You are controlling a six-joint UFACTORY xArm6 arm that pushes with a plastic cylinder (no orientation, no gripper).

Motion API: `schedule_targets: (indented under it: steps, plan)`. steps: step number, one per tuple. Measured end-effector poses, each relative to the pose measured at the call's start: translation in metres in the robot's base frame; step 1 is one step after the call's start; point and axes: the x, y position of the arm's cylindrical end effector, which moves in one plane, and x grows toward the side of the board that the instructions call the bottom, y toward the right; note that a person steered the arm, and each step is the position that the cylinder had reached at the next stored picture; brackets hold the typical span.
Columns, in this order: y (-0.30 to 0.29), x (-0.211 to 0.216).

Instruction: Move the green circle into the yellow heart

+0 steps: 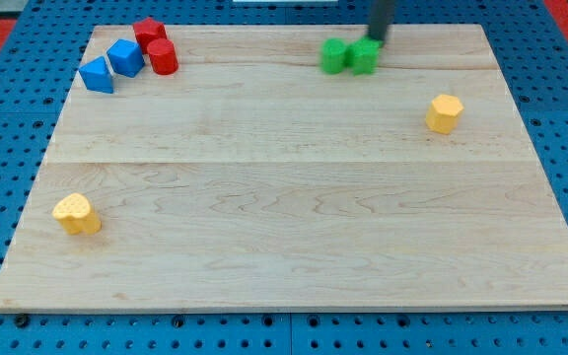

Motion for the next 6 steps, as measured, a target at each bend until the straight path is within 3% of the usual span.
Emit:
schedule_targets:
  steps: [1,2,3,4,6]
  plan:
    - [-0.080,0.050]
    - [-0.109,0.071]
    - [-0.107,0.029]
    - [-0.145,0.047]
    - [-0.214,0.230]
